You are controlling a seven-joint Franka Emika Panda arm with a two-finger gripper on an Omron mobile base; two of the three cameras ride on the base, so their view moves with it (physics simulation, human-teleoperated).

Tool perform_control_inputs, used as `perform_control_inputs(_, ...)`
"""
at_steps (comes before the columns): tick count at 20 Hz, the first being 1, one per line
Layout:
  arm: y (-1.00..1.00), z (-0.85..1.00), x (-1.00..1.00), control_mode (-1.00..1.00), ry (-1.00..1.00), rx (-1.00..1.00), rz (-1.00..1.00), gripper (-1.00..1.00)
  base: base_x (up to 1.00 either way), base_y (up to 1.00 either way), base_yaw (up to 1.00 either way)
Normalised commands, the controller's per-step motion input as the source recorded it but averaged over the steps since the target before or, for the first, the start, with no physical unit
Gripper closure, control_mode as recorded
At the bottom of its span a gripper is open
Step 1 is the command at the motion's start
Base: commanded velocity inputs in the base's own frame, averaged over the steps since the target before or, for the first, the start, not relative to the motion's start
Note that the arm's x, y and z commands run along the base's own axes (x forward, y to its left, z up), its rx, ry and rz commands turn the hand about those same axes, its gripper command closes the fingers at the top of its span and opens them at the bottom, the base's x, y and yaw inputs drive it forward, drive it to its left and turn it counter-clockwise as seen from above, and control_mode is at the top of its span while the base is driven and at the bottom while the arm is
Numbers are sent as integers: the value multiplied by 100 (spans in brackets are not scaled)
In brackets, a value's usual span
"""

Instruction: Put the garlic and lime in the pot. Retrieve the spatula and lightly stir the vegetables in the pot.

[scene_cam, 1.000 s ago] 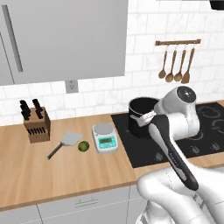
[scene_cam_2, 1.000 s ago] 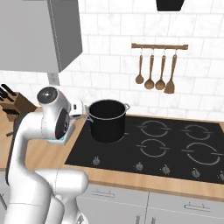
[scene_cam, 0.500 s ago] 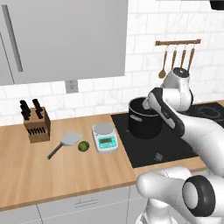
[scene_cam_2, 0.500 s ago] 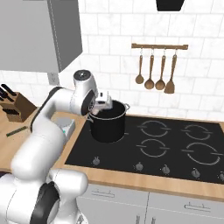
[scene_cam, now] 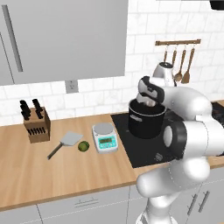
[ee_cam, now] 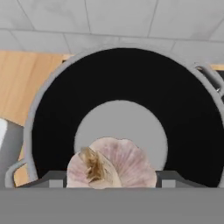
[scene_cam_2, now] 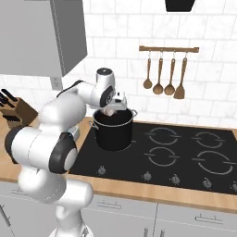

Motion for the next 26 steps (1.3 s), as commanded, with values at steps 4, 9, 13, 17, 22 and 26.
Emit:
perform_control_inputs(4,-1,-92,57,-100,2,0,0,100,0,0,0)
perform_control_inputs(9,-4,-48,23,-100,0,0,0,-100,0,0,0)
perform_control_inputs(13,-11,3,0,-100,0,3,0,-100,0,0,0)
perform_control_inputs(17,-3,44,-12,-100,-4,5,0,-100,0,0,0)
perform_control_inputs(22,0,68,-74,-100,-16,2,1,-100,0,0,0)
perform_control_inputs(26,19,41,-100,-100,-15,3,9,-100,0,0,0)
